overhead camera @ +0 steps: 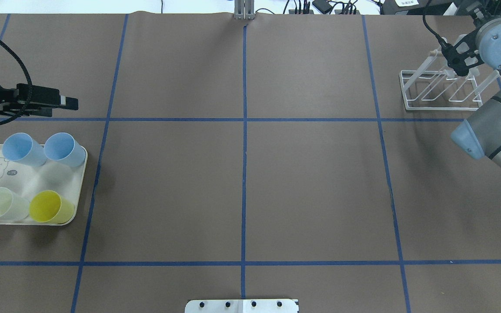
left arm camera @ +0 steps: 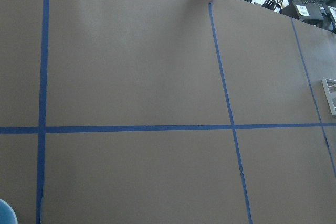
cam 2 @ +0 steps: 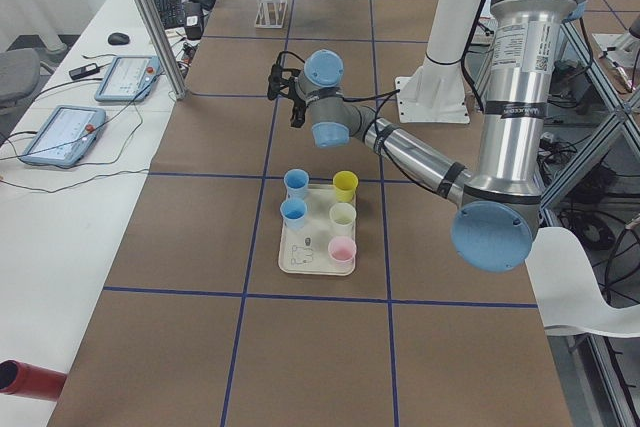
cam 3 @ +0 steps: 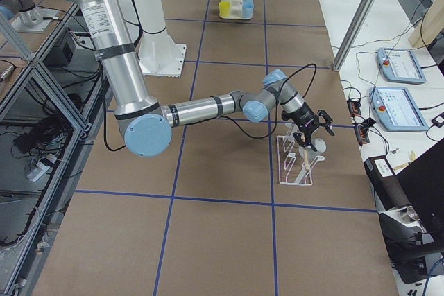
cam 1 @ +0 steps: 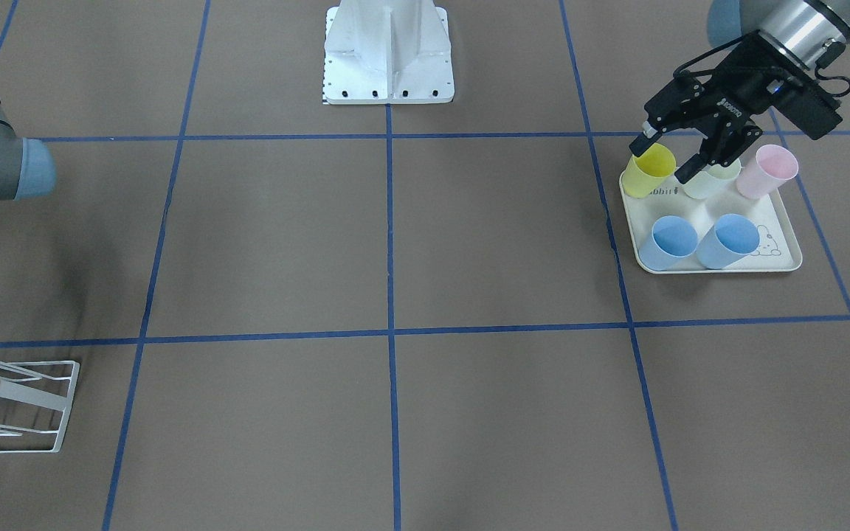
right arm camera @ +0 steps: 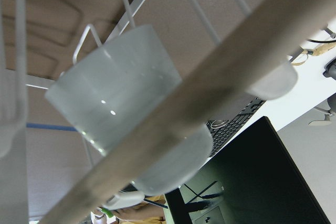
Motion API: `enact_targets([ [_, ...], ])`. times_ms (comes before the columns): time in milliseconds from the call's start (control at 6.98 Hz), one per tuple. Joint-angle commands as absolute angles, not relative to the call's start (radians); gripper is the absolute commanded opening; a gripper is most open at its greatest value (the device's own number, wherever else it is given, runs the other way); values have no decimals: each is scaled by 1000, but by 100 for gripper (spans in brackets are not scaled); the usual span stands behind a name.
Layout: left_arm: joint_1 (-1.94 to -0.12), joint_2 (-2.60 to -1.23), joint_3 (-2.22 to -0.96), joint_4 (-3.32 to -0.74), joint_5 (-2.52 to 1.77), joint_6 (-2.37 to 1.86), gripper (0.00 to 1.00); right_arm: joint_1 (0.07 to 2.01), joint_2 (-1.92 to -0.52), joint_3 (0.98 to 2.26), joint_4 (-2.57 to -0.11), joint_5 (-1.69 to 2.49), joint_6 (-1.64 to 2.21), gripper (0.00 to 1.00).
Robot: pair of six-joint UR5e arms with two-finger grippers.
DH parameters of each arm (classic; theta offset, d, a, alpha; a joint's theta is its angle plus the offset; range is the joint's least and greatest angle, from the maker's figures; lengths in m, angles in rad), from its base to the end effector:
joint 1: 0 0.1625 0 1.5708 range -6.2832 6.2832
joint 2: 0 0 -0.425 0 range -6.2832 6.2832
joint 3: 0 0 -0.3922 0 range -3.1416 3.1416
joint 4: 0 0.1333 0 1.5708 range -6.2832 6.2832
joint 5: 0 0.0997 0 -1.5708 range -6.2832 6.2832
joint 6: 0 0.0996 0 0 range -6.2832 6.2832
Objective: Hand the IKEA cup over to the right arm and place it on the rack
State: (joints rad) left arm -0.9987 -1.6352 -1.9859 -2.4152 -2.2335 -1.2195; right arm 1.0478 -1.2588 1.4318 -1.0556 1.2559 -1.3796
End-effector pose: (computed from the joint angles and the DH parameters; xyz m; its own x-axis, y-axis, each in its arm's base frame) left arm 0.1971 -0.4390 0.3282 0.2412 0.1266 -0.9622 0.2735 0.9424 0.1925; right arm -0.1844 -0.6485 0.5093 -0.2036 -0.7148 -0.6690 0.9785 -0.1718 -0.1142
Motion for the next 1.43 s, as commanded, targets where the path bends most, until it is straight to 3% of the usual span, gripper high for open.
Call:
enact_targets([
  [0,-999,-1637,-1985,-2416,-2235,-1220,100,1048,-1259,1445,-1054,1256,-1378,99],
  [430,-1020,-1618,-1991,-2408,-2235,-1118,100,1058,-1264,1581,-1065,1380,-1169,99],
  [1002,-1177,-1379,-1988,-2411,-2148,-529,100,1058,-1437,1911,-1066,1716,-278,100],
  [1289,-1163,-1385,-1988,-2414,-2097,-529,100,1043,-1437,1971,-1060,1816,124,100],
])
